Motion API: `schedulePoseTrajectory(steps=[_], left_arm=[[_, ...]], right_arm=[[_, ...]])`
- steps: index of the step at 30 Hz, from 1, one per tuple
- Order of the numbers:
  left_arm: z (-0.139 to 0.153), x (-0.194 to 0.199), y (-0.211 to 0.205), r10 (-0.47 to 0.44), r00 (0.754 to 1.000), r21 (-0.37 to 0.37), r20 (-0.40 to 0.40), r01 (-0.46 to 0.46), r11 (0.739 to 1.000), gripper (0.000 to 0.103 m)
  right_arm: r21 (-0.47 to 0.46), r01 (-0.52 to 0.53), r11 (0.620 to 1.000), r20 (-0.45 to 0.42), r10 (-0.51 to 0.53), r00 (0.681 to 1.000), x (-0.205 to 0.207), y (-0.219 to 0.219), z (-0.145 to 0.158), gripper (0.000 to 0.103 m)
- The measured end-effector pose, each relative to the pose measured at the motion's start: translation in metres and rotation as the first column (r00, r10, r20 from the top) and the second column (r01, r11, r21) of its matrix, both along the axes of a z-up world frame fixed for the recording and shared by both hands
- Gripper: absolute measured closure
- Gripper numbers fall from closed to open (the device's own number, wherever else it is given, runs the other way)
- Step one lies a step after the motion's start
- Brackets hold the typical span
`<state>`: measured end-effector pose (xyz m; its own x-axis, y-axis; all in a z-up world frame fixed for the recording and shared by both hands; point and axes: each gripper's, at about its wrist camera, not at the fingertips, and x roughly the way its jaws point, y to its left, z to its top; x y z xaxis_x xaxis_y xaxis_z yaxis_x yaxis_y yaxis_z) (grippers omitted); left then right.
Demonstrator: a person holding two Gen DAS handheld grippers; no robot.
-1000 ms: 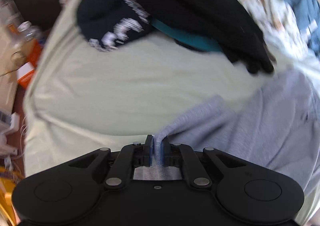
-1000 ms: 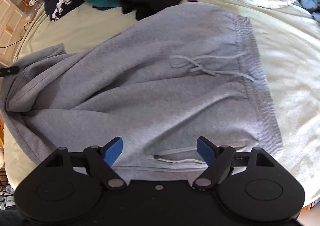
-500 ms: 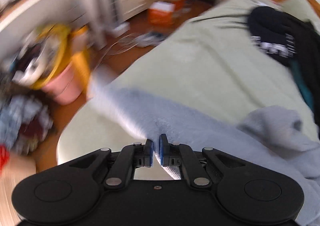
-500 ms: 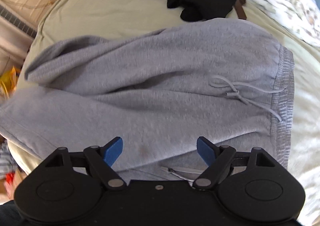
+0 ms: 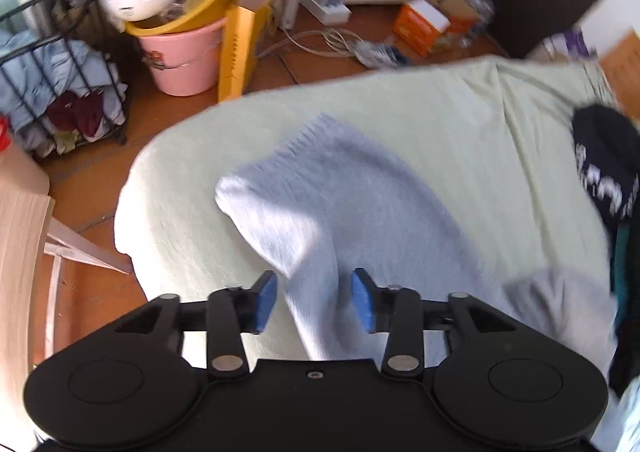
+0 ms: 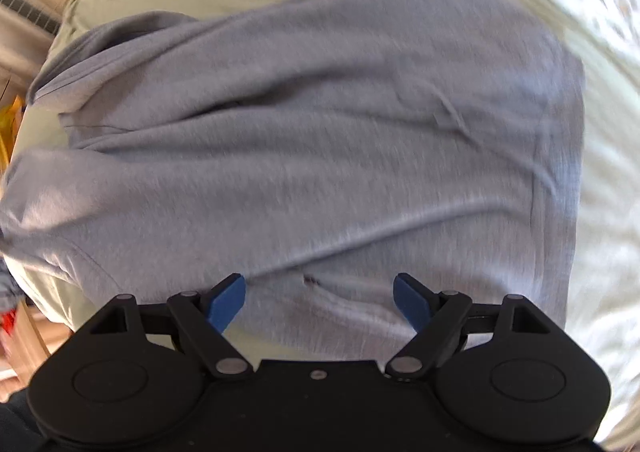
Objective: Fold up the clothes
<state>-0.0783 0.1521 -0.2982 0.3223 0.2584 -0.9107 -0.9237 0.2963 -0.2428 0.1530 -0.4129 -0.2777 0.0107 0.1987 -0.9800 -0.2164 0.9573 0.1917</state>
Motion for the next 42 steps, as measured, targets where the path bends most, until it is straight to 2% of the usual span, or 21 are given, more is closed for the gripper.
schedulePoseTrajectory(steps=[2, 4, 5, 7, 9, 11, 12, 13, 16, 20, 26, 28, 29, 30, 31, 32, 34, 36, 40, 41, 42], left_arm=[[-0.002, -0.004, 0.011, 0.054, 0.999, -0.022, -0.006, -0.054, 0.998, 0.051], [-0.006, -0.002, 0.022, 0.083, 0.996, -0.030, -0.025, -0.084, 0.996, 0.046], [-0.008, 0.000, 0.026, 0.086, 0.996, -0.026, -0.038, -0.087, 0.996, 0.044], [-0.014, 0.006, 0.032, 0.083, 0.994, -0.024, -0.065, -0.085, 0.996, 0.044], [-0.022, 0.013, 0.037, 0.096, 0.990, -0.031, -0.100, -0.099, 0.995, 0.044], [-0.029, 0.019, 0.043, 0.103, 0.987, -0.044, -0.126, -0.109, 0.993, 0.042], [-0.038, 0.025, 0.047, 0.092, 0.979, -0.072, -0.181, -0.106, 0.992, 0.039], [-0.042, 0.028, 0.048, 0.087, 0.976, -0.077, -0.199, -0.104, 0.992, 0.039], [-0.047, 0.033, 0.051, 0.085, 0.969, -0.062, -0.234, -0.102, 0.993, 0.039], [-0.048, 0.033, 0.054, 0.120, 0.967, -0.054, -0.224, -0.136, 0.989, 0.041], [-0.047, 0.035, 0.059, 0.140, 0.961, -0.036, -0.238, -0.153, 0.988, 0.048], [-0.046, 0.034, 0.059, 0.157, 0.961, -0.030, -0.228, -0.168, 0.985, 0.058], [-0.043, 0.034, 0.058, 0.163, 0.960, -0.010, -0.227, -0.169, 0.985, 0.061], [-0.040, 0.036, 0.058, 0.152, 0.962, 0.003, -0.228, -0.155, 0.988, 0.069], [-0.037, 0.037, 0.058, 0.141, 0.963, 0.016, -0.229, -0.142, 0.990, 0.078], [-0.034, 0.039, 0.058, 0.131, 0.964, 0.028, -0.230, -0.128, 0.991, 0.081], [-0.028, 0.039, 0.059, 0.125, 0.968, 0.039, -0.215, -0.120, 0.992, 0.085], [-0.021, 0.038, 0.061, 0.131, 0.971, 0.051, -0.199, -0.123, 0.991, 0.088], [-0.015, 0.037, 0.066, 0.110, 0.977, 0.041, -0.183, -0.104, 0.994, 0.089], [-0.015, 0.039, 0.066, 0.100, 0.977, 0.044, -0.189, -0.093, 0.995, 0.089], [-0.015, 0.039, 0.065, 0.095, 0.977, 0.042, -0.190, -0.089, 0.995, 0.089]], right_arm=[[0.032, 0.175, 0.984, -0.033, -0.174, 0.984, -0.011, -0.031, -0.009, 0.020], [0.043, 0.342, 0.939, -0.050, -0.340, 0.939, -0.023, -0.061, -0.017, 0.021], [0.043, 0.423, 0.905, -0.054, -0.420, 0.906, -0.029, -0.076, -0.021, 0.021], [0.043, 0.582, 0.812, -0.070, -0.578, 0.813, -0.043, -0.109, -0.028, 0.021], [0.059, 0.713, 0.699, -0.067, -0.710, 0.701, -0.058, -0.138, -0.031, 0.021], [0.083, 0.802, 0.592, -0.061, -0.800, 0.597, -0.071, -0.161, -0.033, 0.021], [0.093, 0.837, 0.539, -0.061, -0.836, 0.545, -0.077, -0.171, -0.035, 0.020], [0.103, 0.862, 0.496, -0.063, -0.862, 0.504, -0.081, -0.178, -0.037, 0.020], [0.139, 0.900, 0.413, -0.065, -0.903, 0.425, -0.087, -0.186, -0.046, 0.020], [0.193, 0.910, 0.367, -0.045, -0.923, 0.382, -0.076, -0.184, -0.050, 0.023], [0.121, 0.922, 0.368, -0.032, -0.927, 0.374, -0.056, -0.188, -0.065, 0.039], [0.091, 0.913, 0.398, -0.012, -0.916, 0.400, -0.052, -0.189, -0.067, 0.054], [0.073, 0.905, 0.418, 0.003, -0.908, 0.419, -0.049, -0.188, -0.068, 0.078], [0.055, 0.898, 0.436, 0.021, -0.900, 0.435, -0.046, -0.187, -0.068, 0.096], [0.015, 0.892, 0.451, 0.048, -0.892, 0.450, -0.044, -0.189, -0.065, 0.103], [-0.011, 0.889, 0.457, 0.063, -0.887, 0.457, -0.042, -0.191, -0.062, 0.103], [0.004, 0.900, 0.435, 0.046, -0.899, 0.435, -0.045, -0.199, -0.057, 0.103], [-0.011, 0.893, 0.450, 0.067, -0.891, 0.449, -0.048, -0.201, -0.049, 0.103], [0.032, 0.918, 0.395, -0.021, -0.918, 0.395, -0.062, -0.208, -0.053, 0.102], [0.060, 0.926, 0.372, -0.042, -0.926, 0.375, -0.066, -0.208, -0.055, 0.098], [0.088, 0.933, 0.349, -0.064, -0.933, 0.355, -0.070, -0.208, -0.057, 0.088]])
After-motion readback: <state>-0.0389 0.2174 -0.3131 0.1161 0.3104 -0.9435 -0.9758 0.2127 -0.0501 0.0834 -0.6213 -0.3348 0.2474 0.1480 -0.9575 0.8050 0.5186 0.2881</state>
